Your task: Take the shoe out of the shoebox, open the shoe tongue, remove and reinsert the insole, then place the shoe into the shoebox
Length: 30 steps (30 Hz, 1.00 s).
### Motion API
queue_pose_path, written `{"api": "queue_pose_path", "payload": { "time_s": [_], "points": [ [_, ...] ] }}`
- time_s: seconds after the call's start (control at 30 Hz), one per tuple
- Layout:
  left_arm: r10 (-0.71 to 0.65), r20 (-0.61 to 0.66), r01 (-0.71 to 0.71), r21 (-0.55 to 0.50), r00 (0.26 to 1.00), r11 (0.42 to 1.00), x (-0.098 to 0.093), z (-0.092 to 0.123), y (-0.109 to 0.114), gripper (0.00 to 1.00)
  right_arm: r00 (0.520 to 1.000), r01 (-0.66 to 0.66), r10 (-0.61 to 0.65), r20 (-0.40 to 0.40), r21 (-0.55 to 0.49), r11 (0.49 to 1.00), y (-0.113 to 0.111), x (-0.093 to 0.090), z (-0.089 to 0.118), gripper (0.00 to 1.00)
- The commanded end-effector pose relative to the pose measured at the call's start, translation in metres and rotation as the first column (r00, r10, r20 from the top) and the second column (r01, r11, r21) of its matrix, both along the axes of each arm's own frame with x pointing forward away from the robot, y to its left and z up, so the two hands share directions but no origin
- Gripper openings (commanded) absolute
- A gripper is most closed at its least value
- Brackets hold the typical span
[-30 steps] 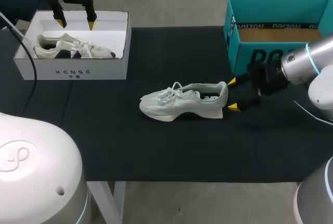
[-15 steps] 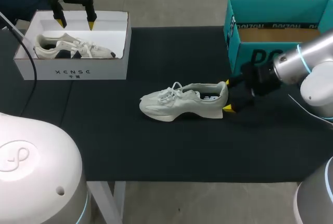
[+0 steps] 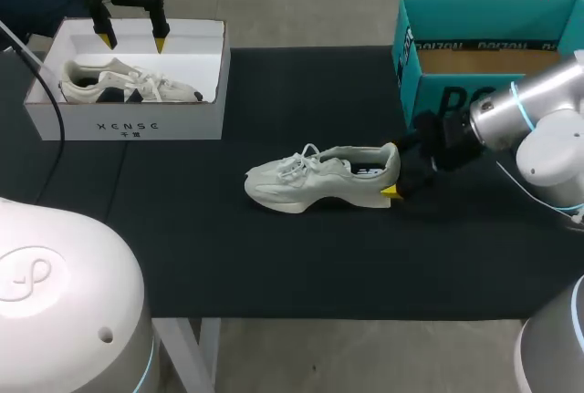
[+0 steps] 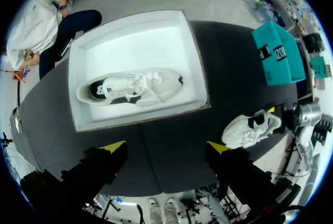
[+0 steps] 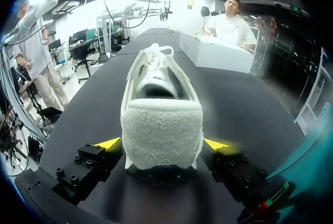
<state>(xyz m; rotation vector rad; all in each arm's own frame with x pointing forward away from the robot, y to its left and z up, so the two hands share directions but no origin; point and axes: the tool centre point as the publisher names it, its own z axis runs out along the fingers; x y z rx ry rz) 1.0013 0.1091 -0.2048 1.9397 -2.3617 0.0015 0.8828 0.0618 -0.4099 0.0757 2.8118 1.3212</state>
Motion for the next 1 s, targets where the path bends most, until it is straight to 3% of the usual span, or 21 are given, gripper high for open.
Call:
{"api": "queue_pose_path", "payload": {
  "time_s": [0.03,0.63,0.67,0.73,1.0],
  "points": [
    [0.000,0.002,0.000,0.000,1.000,1.000,-0.001,0.000,0.000,1.00,1.000,-0.005,0.005,0.005,0.010,1.000,0.008,0.003,-0.004,1.00],
    [0.000,0.002,0.000,0.000,1.000,1.000,-0.001,0.000,0.000,1.00,1.000,-0.025,0.025,-0.019,0.006,1.000,0.024,0.003,-0.017,1.00],
    [0.000,0.002,0.000,0.000,1.000,1.000,-0.001,0.000,0.000,1.00,1.000,-0.023,0.023,-0.019,0.005,1.000,0.024,0.003,-0.017,0.77],
    [0.000,0.002,0.000,0.000,1.000,1.000,-0.001,0.000,0.000,1.00,1.000,-0.016,0.015,-0.017,-0.002,1.000,0.024,0.003,-0.017,0.00],
    [0.000,0.002,0.000,0.000,1.000,1.000,-0.001,0.000,0.000,1.00,1.000,-0.020,0.020,-0.008,-0.009,1.000,0.026,0.001,-0.012,0.00]
  ]
}}
